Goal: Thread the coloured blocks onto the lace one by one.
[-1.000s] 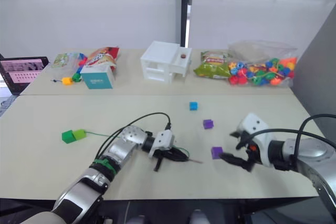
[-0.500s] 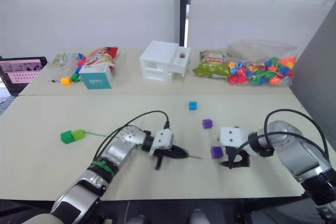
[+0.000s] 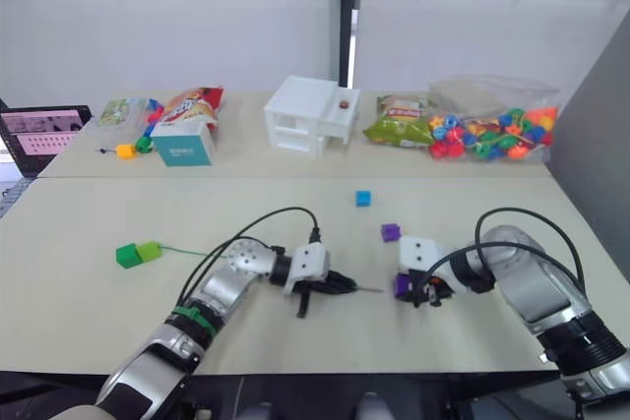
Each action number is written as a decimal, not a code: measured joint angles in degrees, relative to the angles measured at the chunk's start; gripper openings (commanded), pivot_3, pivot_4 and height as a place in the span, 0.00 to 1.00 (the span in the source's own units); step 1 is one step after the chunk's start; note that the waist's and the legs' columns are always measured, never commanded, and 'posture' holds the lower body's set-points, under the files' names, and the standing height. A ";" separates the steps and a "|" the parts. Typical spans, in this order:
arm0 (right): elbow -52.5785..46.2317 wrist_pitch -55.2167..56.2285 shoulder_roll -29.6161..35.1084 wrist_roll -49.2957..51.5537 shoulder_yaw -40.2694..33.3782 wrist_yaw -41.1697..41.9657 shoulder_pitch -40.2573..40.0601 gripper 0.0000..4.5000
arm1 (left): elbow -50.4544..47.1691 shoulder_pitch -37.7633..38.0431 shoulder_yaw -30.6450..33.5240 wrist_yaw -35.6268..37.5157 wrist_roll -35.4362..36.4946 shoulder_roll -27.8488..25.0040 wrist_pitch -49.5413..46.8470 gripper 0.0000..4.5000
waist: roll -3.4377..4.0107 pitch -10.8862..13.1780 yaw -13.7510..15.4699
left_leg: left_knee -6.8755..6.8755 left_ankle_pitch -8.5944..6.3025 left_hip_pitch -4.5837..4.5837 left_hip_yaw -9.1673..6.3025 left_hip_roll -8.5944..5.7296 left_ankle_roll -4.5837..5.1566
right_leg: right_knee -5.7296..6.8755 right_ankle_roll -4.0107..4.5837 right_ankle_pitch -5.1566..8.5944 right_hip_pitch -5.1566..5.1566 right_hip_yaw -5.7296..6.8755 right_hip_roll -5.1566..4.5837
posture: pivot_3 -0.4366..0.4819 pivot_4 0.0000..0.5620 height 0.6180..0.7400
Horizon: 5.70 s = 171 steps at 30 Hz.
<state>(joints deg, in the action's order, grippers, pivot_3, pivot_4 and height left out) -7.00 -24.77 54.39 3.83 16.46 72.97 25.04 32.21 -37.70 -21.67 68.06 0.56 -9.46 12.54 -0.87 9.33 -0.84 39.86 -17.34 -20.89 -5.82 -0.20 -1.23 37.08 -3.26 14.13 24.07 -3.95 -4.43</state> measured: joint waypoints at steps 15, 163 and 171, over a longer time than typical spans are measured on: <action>-3.39 -4.55 0.12 0.33 -1.79 -1.79 -2.51 0.26 | 1.22 -1.17 -1.64 -0.36 -2.50 1.18 1.67 0.00 | 0.00 0.00 0.03 | 0.00 0.00 0.01 0.00 0.00 0.00 | -0.02 0.00 0.00 -0.04 0.00 0.00 | 0.48 0.27 1.00; -23.14 -22.12 6.23 12.71 -23.65 -18.36 -26.29 1.00 | 21.54 -13.47 -4.60 -5.63 -9.65 15.11 9.45 0.27 | -0.09 0.04 1.35 | 0.07 0.01 -0.13 0.00 -0.06 0.00 | -0.05 -0.02 0.00 0.01 -0.02 0.00 | 0.48 0.27 1.00; -18.15 -16.25 6.37 8.59 -15.35 -17.94 -21.77 0.81 | 21.55 -13.71 -4.63 -5.64 -10.24 15.01 9.79 0.27 | -0.08 0.04 1.31 | 0.08 0.01 -0.12 0.00 -0.06 0.00 | -0.06 -0.02 0.00 -0.01 -0.02 0.00 | 0.48 0.27 1.00</action>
<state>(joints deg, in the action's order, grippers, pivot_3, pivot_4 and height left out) -25.16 -41.03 60.76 12.42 1.12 55.04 3.27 53.76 -51.41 -26.31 62.42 -9.67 5.55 22.33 -0.95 9.37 0.46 39.94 -17.33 -21.00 -5.82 -0.27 -1.23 37.03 -3.27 14.13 24.06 -3.97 -4.43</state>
